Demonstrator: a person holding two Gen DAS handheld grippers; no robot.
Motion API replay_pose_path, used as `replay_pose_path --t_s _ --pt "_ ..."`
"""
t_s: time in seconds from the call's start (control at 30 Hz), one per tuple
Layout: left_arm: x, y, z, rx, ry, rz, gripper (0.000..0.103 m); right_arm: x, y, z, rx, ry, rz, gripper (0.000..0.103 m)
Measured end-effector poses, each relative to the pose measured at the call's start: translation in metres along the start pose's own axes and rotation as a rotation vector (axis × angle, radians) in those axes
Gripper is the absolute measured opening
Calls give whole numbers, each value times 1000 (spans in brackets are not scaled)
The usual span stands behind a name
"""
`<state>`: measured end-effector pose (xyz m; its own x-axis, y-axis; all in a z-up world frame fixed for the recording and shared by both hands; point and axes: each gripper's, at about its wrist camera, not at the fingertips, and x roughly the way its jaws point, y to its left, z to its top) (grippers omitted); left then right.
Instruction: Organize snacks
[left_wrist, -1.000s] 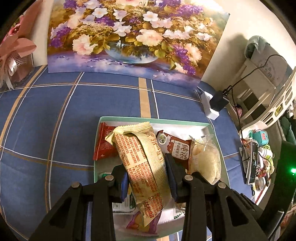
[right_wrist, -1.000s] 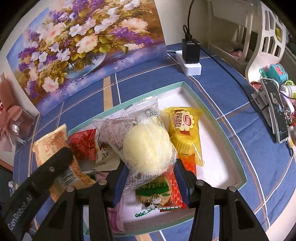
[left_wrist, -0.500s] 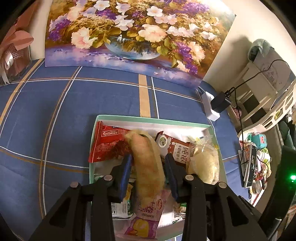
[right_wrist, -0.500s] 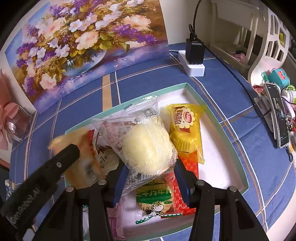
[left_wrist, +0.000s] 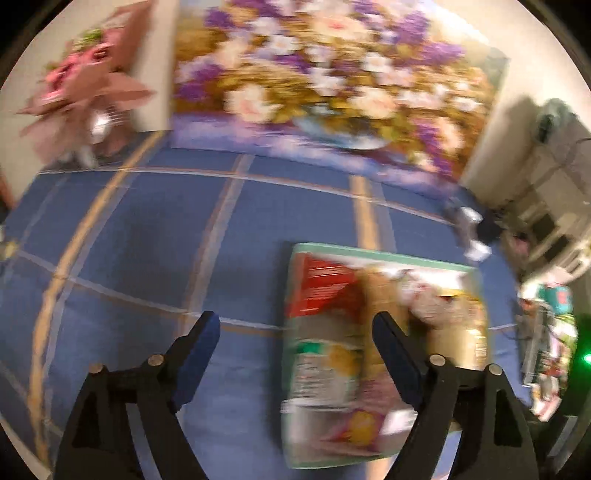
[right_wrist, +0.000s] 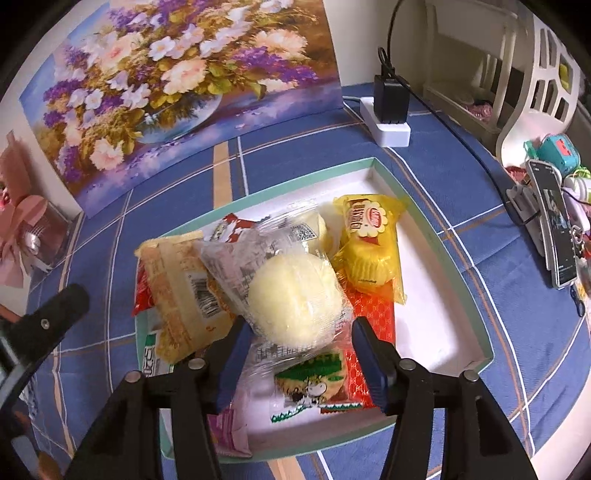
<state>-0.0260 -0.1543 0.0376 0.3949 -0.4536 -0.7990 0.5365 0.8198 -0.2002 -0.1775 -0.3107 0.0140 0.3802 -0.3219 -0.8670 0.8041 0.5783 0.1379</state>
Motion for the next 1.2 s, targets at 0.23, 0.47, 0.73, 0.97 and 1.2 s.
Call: replay_pose_path --t_s 0.23,0.47,0.73,0.97,1.2 --pt "0 51 -26 -48 15 164 94 -13 11 -18 -30 -30 35 85" --pt "-16 76 -48 -97 40 187 98 -28 30 -41 -79 -48 78 103" --pt "-33 75 -70 -37 60 221 98 -47 41 -65 -124 -57 97 103" --pt "-43 76 -83 1 73 257 98 -57 47 -78 -157 -64 82 103" --pt "-42 82 -81 -9 78 269 98 -51 50 -80 -175 -47 69 103"
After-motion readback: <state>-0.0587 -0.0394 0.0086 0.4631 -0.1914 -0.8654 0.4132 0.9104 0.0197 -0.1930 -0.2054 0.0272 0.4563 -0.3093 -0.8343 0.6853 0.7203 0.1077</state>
